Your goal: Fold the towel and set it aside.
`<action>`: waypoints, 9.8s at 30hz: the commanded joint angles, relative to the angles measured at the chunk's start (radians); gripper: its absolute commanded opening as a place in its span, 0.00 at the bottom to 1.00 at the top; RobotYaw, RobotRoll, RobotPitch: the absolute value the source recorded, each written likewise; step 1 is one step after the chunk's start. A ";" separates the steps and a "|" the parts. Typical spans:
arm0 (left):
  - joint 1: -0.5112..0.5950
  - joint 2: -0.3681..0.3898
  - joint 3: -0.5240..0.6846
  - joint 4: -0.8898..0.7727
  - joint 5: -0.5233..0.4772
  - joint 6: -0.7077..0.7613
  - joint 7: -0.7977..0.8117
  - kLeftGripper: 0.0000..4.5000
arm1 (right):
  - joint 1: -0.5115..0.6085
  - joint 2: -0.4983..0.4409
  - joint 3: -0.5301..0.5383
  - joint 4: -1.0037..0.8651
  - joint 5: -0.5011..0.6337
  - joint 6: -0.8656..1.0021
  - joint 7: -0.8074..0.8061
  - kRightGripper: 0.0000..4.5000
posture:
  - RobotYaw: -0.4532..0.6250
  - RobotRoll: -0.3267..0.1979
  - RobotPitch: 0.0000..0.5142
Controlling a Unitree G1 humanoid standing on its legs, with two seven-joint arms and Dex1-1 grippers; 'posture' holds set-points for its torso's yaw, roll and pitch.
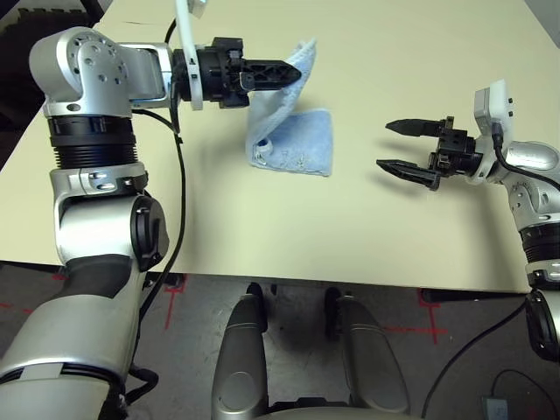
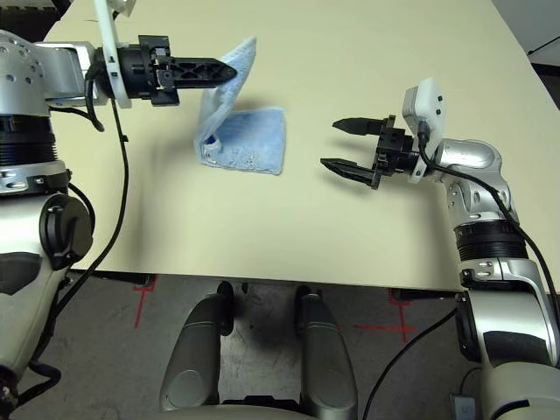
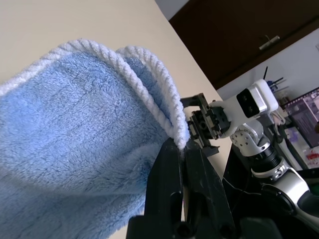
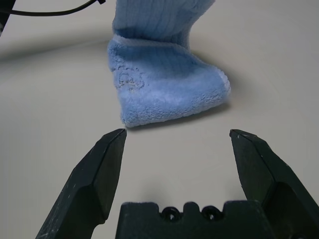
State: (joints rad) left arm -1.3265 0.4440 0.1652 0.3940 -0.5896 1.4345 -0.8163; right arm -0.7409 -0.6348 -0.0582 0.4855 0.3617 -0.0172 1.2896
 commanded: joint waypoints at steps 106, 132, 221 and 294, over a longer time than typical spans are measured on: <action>0.164 0.096 -0.218 0.431 0.342 -1.467 -0.686 0.01 | -0.196 0.247 0.018 0.006 0.034 0.081 -0.045 0.00 | 0.43 0.62 0.54; 0.226 0.070 -0.274 0.754 0.568 -1.678 -0.571 0.01 | -0.137 0.341 0.143 0.352 -0.217 -0.018 -0.194 0.00 | 0.42 0.62 0.53; 0.302 0.171 -0.097 0.392 0.351 -1.577 -0.797 1.00 | -0.308 0.233 -0.397 0.162 0.335 1.471 -0.680 0.99 | 0.44 0.62 0.56; 0.306 0.101 -0.079 0.458 0.317 -1.493 -0.541 1.00 | -0.496 0.196 -0.487 0.719 0.106 -0.093 -0.880 0.01 | 0.38 0.62 0.53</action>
State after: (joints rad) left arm -1.0172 0.5504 0.0795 0.8342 -0.2742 -0.0476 -1.3603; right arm -1.2611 -0.4190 -0.5254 1.1745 0.4680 -0.0787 0.4373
